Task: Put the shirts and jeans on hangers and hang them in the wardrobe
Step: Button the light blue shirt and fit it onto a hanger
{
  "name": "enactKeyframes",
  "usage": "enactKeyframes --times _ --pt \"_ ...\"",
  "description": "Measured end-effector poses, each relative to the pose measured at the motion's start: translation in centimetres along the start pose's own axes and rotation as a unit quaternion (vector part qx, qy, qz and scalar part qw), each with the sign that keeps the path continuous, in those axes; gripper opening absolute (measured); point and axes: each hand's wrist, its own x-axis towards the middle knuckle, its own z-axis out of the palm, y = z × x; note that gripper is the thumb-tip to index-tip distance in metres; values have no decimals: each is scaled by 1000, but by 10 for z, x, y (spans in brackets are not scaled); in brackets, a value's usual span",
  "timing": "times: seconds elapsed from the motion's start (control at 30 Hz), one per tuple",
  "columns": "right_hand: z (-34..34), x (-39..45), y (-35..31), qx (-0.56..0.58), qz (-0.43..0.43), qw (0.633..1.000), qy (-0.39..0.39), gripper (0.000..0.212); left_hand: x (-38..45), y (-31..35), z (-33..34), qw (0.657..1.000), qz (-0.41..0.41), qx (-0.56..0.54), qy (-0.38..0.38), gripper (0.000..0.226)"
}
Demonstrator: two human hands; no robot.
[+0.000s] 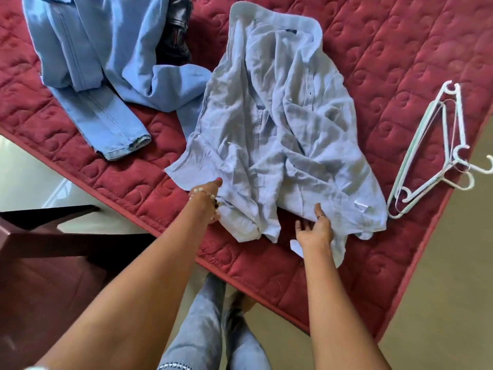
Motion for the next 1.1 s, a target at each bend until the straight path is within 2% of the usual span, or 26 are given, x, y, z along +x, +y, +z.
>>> enactKeyframes --times 0.1,0.2,0.27,0.37,0.4,0.43,0.5,0.53,0.57,0.6,0.63,0.67,0.7,0.73,0.77,0.8,0.83,0.87,0.9,0.93,1.03,1.07,1.1 --pt "-2 -3 -8 55 -32 997 -34 29 10 8 -8 998 -55 24 -25 43" --pt "-11 -7 -10 127 -47 985 -110 27 17 3 -8 998 -58 -10 -39 42" --pt "-20 -13 -13 161 -55 976 -137 28 27 3 -7 997 -11 -75 -1 48" --pt "-33 -24 -25 186 -74 967 -157 34 74 5 -17 979 127 -117 109 65" --pt "-36 -28 -30 179 -89 968 -155 37 66 11 -22 963 154 -183 121 63" --pt "-36 -31 -34 166 -112 970 -140 36 46 19 -27 929 210 -276 129 52" --pt "-31 -38 -40 116 -190 971 -82 32 -9 35 -33 870 287 -383 117 31" --pt "-27 -41 -40 66 -239 967 -55 34 -29 40 -32 839 347 -407 101 38" --pt "-22 -45 -40 -3 -299 953 -49 38 -51 43 -29 822 400 -402 54 46" --pt "-18 -47 -39 -97 -386 915 -65 43 -77 43 -23 818 451 -358 -9 51" --pt "-14 -52 -37 -232 -489 833 -112 45 -96 39 -18 812 517 -265 -61 54" --pt "-12 -54 -34 -393 -559 709 -175 45 -104 30 -15 797 584 -118 -95 54" --pt "-11 -56 -29 -547 -569 567 -233 46 -106 20 -15 760 636 75 -114 49" --pt "-12 -60 -23 -700 -514 426 -254 46 -99 11 -17 696 645 291 -120 44" --pt "-18 -66 -15 -813 -433 307 -240 42 -90 1 -20 616 609 484 -121 39" --pt "-27 -68 -10 -876 -362 230 -218 37 -83 -9 -27 547 550 621 -111 34" --pt "-38 -67 -5 -906 -314 204 -196 35 -74 -19 -36 508 491 701 -96 30" --pt "-48 -64 -2 -917 -291 210 -172 34 -65 -29 -45 502 450 735 -77 27" --pt "-56 -63 2 -924 -275 222 -146 34 -58 -38 -54 513 425 744 -60 26" --pt "-62 -63 4 -935 -249 220 -122 35 -52 -45 -61 520 407 749 -50 25" --pt "-73 -71 17 -976 -96 163 -105 45 -43 -61 -69 491 349 797 -38 26" --pt "-77 -73 22 -977 -63 163 -119 47 -41 -64 -68 479 316 818 -35 26" --pt "-80 -73 23 -971 -45 188 -139 46 -41 -66 -65 469 287 835 -31 28"
